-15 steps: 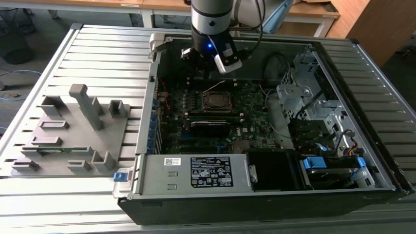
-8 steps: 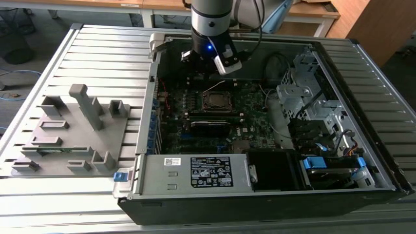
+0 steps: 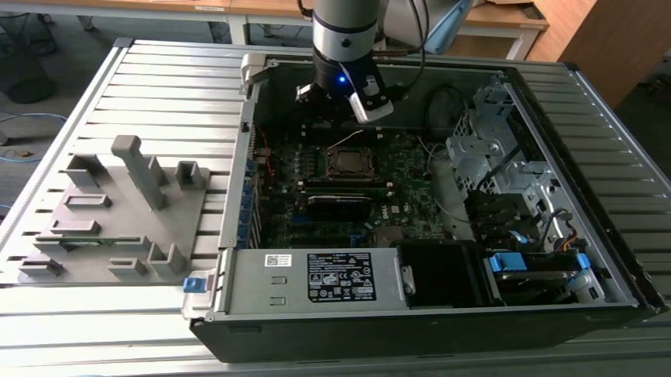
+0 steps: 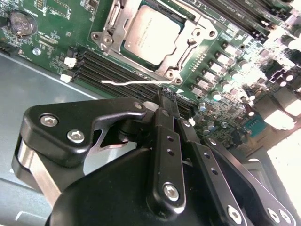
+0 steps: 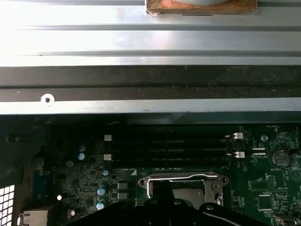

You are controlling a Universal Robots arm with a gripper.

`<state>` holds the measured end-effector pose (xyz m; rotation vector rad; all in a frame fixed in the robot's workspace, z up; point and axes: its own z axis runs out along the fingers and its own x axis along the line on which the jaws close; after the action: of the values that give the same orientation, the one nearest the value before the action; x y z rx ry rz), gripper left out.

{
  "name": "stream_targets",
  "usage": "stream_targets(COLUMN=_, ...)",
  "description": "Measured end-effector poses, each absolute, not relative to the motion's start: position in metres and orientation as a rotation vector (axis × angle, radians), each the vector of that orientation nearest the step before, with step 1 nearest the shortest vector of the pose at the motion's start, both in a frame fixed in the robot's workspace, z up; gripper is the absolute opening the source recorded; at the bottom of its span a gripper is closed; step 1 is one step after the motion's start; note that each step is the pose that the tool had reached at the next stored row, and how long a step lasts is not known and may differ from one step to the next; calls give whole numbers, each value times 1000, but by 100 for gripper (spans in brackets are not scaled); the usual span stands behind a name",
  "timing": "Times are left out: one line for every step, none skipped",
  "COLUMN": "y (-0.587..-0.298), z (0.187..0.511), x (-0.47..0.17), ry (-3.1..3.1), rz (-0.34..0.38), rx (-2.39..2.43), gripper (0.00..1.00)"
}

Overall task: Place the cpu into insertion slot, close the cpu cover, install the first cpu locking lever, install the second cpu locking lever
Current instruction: 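Install the first cpu locking lever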

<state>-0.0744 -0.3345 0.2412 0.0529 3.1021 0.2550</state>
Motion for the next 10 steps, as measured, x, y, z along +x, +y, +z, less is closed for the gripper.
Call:
stream_targets(y=-334, z=241, x=-73, ry=3102, rz=255, rx=53, gripper=11)
stream_targets(y=-334, z=241, x=-72, ry=3102, rz=255, rx=53, gripper=11)
stream_targets(y=-334, z=241, x=-72, ry=3102, rz=255, rx=53, gripper=11)
stream_targets(y=-334, z=241, x=-72, ry=3102, rz=255, rx=53, gripper=11)
stream_targets(y=-334, z=241, x=-72, ry=3102, rz=255, rx=53, gripper=11)
stream_targets(y=-334, z=241, x=-72, ry=3102, rz=255, rx=53, gripper=11)
stream_targets(y=-334, z=240, x=-72, ry=3102, rz=255, rx=53, gripper=11)
stream_targets(y=-334, z=239, x=-72, ry=3102, rz=255, rx=53, gripper=11)
stream_targets(y=-334, z=239, x=-72, ry=3102, rz=255, rx=53, gripper=11)
stream_targets(y=-334, z=238, x=-72, ry=3102, rz=255, rx=53, gripper=11)
